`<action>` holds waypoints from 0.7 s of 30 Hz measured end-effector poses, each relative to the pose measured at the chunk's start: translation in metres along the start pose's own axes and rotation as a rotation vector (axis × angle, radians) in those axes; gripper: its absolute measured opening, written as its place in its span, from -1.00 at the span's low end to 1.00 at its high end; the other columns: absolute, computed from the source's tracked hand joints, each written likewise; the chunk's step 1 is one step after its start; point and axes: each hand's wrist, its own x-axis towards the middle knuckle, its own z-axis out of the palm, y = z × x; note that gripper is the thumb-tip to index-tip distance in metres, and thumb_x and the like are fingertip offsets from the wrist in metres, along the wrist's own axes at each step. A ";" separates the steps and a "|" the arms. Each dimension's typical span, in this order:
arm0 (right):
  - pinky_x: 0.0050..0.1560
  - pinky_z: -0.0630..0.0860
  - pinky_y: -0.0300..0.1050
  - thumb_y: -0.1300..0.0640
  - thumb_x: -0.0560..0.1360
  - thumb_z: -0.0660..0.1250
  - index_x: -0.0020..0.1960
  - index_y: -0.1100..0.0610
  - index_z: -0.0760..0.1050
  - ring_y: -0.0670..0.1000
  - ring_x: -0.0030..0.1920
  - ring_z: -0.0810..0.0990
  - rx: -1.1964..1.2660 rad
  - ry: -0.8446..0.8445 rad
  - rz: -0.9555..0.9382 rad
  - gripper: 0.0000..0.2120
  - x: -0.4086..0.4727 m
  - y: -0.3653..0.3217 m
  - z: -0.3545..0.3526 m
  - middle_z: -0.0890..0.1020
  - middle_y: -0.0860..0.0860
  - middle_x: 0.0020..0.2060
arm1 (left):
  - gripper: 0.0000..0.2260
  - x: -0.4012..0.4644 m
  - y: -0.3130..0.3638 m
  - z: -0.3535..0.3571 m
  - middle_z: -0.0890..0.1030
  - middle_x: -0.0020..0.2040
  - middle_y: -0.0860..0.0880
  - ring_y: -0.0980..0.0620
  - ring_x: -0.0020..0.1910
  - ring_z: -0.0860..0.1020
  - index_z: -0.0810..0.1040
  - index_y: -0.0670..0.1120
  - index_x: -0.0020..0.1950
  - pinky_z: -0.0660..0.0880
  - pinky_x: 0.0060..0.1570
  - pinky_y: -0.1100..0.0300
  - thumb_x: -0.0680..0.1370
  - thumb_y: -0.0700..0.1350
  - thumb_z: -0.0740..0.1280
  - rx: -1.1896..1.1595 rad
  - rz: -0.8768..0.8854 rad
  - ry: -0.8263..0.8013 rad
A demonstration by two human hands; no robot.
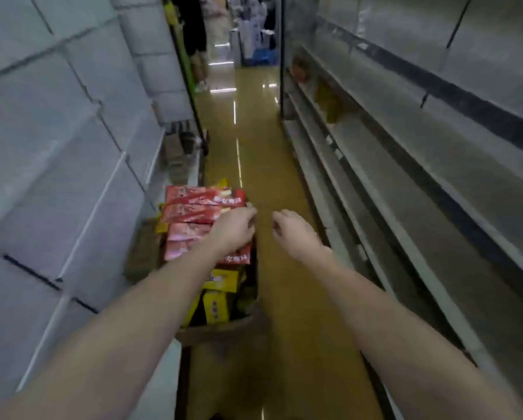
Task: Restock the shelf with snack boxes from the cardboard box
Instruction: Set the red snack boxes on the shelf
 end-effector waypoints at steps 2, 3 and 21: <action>0.00 0.53 0.08 0.13 0.56 0.23 0.05 0.15 0.49 0.17 0.11 0.52 0.048 -0.062 -0.027 -0.87 0.002 -0.022 0.025 0.55 0.12 -0.01 | -0.84 -0.025 -0.032 0.003 0.63 -0.02 -0.10 -0.17 -0.01 0.59 0.56 -0.09 0.07 0.51 -0.11 0.03 0.50 -0.16 0.29 -0.015 -0.068 -0.017; 0.00 0.52 0.05 0.13 0.56 0.24 0.06 0.16 0.51 0.17 0.11 0.53 0.064 -0.080 -0.049 -0.86 0.002 -0.033 0.038 0.56 0.11 0.01 | -0.85 -0.037 -0.047 0.005 0.64 -0.03 -0.10 -0.16 -0.02 0.59 0.56 -0.08 0.05 0.51 -0.12 0.04 0.50 -0.16 0.30 -0.029 -0.093 -0.035; 0.03 0.58 0.07 0.14 0.59 0.27 0.23 0.11 0.49 0.12 0.12 0.54 0.018 -0.251 0.137 -0.78 -0.025 -0.165 0.169 0.51 0.06 0.16 | -0.85 -0.178 -0.205 0.011 0.61 0.07 -0.05 -0.11 0.04 0.58 0.52 -0.07 0.08 0.51 -0.12 0.08 0.53 -0.14 0.31 -0.107 -0.283 -0.136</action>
